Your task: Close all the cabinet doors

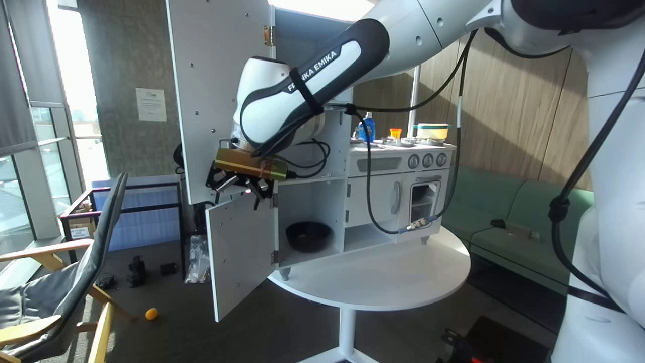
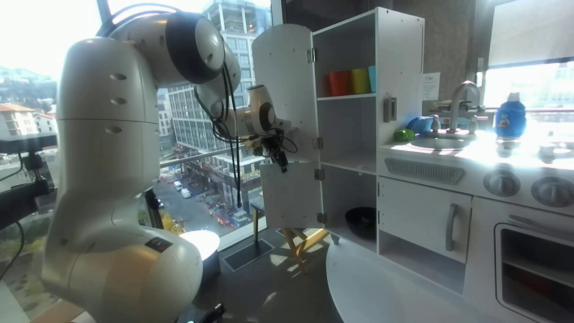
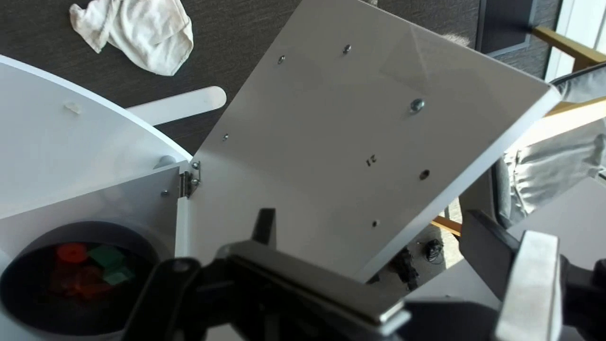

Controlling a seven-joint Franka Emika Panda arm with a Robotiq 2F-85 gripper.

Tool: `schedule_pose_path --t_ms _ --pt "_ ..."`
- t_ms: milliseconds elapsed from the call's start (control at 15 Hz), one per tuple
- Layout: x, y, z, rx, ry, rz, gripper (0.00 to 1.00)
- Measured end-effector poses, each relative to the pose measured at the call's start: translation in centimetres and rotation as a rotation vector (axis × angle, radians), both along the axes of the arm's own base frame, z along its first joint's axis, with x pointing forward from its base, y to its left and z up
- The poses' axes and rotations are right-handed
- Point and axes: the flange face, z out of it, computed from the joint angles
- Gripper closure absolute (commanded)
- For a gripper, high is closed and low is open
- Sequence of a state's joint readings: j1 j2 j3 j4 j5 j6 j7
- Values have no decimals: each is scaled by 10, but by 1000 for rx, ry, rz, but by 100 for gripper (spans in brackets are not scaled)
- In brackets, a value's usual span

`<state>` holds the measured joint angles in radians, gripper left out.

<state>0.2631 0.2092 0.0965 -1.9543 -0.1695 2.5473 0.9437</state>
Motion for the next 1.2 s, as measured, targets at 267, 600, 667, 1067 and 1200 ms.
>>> schedule_pose_path --t_ms 267,600,667,1067,1200 --pt "-2 -1 -22 -63 18 -46 0" --pt "-34 -1 -13 -186 81 -46 0" --pt "-44 -3 -10 -221 103 -53 0" --pt "-91 -38 2 -410 240 -167 0" --pt "-94 -62 4 -445 267 -225 0"
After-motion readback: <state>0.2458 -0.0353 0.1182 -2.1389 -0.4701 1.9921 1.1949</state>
